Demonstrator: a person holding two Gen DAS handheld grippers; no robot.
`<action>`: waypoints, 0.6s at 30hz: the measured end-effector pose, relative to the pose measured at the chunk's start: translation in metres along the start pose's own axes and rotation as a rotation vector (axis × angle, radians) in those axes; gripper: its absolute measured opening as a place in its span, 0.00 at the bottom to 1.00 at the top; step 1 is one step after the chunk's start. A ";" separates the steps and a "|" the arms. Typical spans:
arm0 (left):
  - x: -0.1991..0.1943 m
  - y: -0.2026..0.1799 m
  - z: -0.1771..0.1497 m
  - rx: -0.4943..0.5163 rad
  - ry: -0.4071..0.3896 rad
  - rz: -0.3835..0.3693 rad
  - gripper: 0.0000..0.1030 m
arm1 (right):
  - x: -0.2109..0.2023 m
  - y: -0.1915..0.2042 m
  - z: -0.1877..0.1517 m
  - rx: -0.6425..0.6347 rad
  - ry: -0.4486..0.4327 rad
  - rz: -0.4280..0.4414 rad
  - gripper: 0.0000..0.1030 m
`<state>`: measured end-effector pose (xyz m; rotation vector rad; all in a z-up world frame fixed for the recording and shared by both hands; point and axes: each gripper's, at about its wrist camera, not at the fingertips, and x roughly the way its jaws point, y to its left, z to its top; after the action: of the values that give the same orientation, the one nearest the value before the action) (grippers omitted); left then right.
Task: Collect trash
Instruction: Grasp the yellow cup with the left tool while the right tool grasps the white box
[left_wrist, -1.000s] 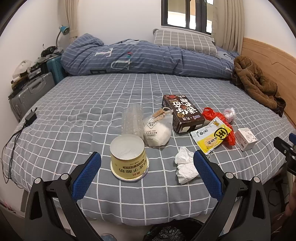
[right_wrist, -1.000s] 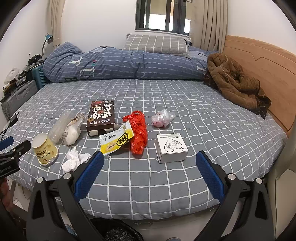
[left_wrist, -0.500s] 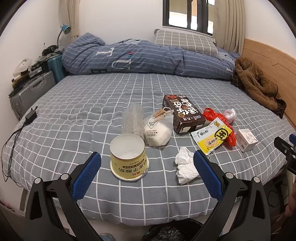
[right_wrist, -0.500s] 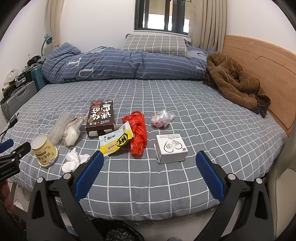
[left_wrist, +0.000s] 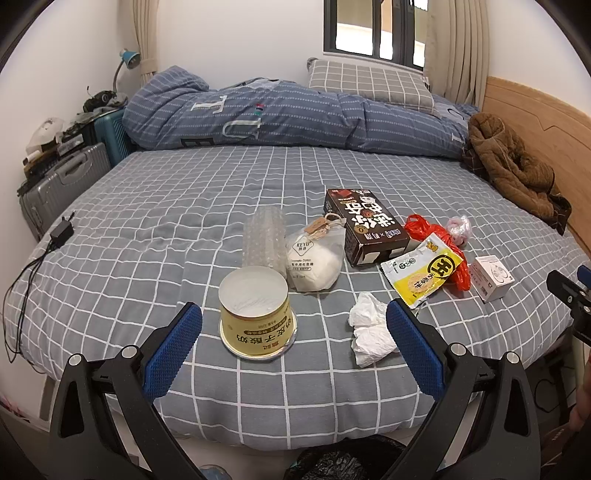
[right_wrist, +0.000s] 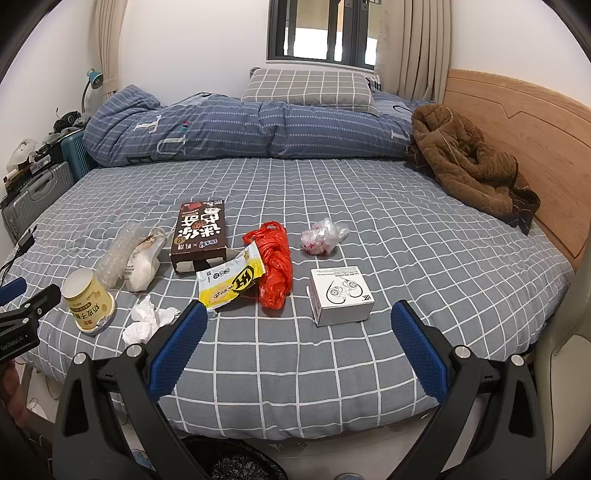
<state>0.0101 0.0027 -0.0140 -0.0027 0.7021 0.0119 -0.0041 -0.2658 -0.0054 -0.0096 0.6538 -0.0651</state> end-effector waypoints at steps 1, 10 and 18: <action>0.000 0.000 0.000 -0.001 0.001 0.000 0.95 | 0.000 0.000 0.000 -0.001 0.000 0.000 0.93; 0.013 0.007 -0.004 -0.006 0.022 0.022 0.95 | 0.006 -0.002 -0.001 -0.020 0.001 -0.017 0.93; 0.057 0.028 -0.016 -0.031 0.091 0.078 0.94 | 0.060 -0.026 -0.010 -0.008 0.053 -0.057 0.93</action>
<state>0.0429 0.0310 -0.0628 -0.0054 0.7922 0.0981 0.0358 -0.2953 -0.0488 -0.0339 0.7064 -0.1176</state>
